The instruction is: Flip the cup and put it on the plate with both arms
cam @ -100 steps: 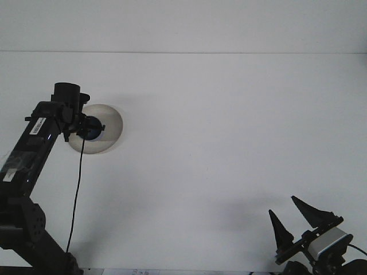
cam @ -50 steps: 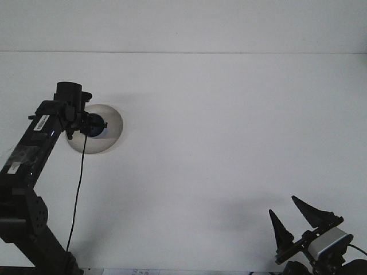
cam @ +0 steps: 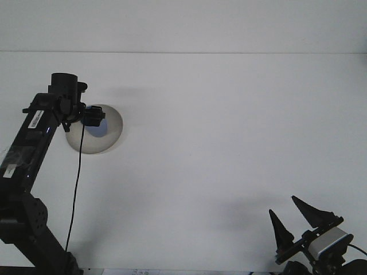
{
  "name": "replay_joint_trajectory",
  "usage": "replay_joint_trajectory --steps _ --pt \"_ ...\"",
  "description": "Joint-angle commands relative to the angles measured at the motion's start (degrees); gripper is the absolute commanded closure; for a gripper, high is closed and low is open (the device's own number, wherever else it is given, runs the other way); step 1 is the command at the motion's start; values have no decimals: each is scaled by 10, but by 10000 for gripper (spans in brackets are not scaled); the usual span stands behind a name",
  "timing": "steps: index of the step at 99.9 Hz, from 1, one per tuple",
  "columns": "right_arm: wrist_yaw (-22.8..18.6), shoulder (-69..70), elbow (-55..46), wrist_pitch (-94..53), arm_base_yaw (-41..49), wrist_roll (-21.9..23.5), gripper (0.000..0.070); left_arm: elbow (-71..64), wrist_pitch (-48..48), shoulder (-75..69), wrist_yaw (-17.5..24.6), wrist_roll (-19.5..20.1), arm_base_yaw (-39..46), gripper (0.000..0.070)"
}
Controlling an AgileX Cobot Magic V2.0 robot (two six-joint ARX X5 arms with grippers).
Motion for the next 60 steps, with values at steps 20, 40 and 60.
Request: replay_joint_trajectory --steps 20,40,60 --pt "2 2 3 5 7 6 221 18 -16 -111 7 -19 2 192" --pt "3 2 3 6 7 3 221 -7 -30 -264 140 -49 -4 197" --pt "11 2 3 6 7 -3 221 -179 45 -466 169 -62 -46 196"
